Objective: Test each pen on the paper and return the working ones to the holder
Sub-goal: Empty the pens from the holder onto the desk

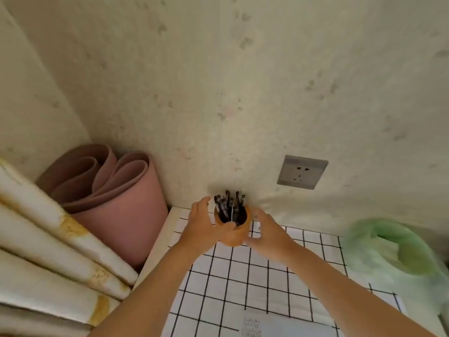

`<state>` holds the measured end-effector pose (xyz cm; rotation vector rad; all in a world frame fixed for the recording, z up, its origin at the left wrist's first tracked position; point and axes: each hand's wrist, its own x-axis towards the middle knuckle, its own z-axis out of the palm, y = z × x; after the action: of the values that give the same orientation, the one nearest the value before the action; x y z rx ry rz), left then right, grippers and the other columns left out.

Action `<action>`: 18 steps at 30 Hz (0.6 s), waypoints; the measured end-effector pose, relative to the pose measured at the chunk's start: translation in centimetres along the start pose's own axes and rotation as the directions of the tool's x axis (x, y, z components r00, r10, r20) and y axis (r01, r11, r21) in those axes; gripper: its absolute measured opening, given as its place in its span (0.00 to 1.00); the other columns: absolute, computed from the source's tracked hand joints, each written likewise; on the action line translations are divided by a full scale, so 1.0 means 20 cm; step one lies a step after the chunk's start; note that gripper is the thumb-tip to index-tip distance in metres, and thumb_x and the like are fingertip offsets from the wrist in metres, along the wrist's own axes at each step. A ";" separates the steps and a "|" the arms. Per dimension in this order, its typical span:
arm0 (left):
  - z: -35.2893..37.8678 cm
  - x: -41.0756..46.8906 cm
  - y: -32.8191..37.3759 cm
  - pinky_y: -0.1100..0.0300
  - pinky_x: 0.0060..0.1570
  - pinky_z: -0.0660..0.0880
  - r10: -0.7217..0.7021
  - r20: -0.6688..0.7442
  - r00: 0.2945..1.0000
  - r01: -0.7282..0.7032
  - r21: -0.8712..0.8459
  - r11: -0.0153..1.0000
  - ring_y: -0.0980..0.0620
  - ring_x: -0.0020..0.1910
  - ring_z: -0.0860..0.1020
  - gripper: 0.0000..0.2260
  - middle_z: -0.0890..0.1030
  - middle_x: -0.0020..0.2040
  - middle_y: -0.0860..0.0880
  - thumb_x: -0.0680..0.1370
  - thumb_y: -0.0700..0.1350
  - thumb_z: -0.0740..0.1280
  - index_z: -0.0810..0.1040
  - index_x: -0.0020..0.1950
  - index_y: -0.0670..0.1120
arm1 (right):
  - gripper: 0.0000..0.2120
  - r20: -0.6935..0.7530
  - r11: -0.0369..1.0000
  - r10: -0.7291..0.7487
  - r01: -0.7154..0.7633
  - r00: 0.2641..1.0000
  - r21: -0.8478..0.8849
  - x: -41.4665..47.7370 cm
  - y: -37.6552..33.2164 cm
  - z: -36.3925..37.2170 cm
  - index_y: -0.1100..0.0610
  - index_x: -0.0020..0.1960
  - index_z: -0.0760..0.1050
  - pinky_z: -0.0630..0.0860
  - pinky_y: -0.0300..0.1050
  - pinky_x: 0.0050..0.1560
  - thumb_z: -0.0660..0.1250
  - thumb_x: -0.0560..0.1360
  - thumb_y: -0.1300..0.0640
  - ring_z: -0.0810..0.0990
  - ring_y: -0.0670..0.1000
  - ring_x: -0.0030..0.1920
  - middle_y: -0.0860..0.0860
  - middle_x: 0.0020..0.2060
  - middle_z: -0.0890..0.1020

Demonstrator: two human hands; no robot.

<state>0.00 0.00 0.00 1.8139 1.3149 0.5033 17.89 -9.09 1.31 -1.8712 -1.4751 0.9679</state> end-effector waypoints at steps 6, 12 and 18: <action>0.08 0.05 -0.06 0.75 0.49 0.72 0.176 0.085 0.981 -0.157 -0.195 0.968 0.68 0.56 0.77 0.24 0.80 0.56 0.62 0.71 0.49 0.78 0.73 0.62 0.61 | 0.38 -0.151 0.966 -0.079 0.113 0.985 0.234 0.14 0.11 0.21 0.43 0.66 0.64 0.78 0.33 0.47 0.79 0.65 0.63 0.80 0.35 0.53 0.39 0.54 0.80; 0.12 -0.01 -0.12 0.65 0.53 0.73 0.204 -0.010 0.979 -0.201 -0.217 0.955 0.63 0.58 0.76 0.31 0.79 0.59 0.59 0.60 0.64 0.76 0.75 0.61 0.61 | 0.47 -0.276 0.971 -0.106 0.160 0.955 0.178 0.10 0.17 0.29 0.45 0.72 0.58 0.76 0.39 0.61 0.82 0.62 0.57 0.77 0.35 0.56 0.35 0.56 0.76; 0.08 -0.30 -0.04 0.64 0.57 0.71 0.271 0.005 0.963 -0.261 -0.251 0.932 0.66 0.61 0.73 0.28 0.77 0.62 0.61 0.63 0.64 0.76 0.74 0.61 0.65 | 0.33 -0.380 0.960 -0.205 0.260 0.902 0.099 -0.28 0.03 0.23 0.40 0.53 0.69 0.70 0.20 0.43 0.83 0.61 0.63 0.75 0.24 0.47 0.38 0.46 0.77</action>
<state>-1.63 -6.06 -0.79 1.7873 0.9346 0.7401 13.83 -14.65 -0.72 -1.6158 -1.3220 0.5589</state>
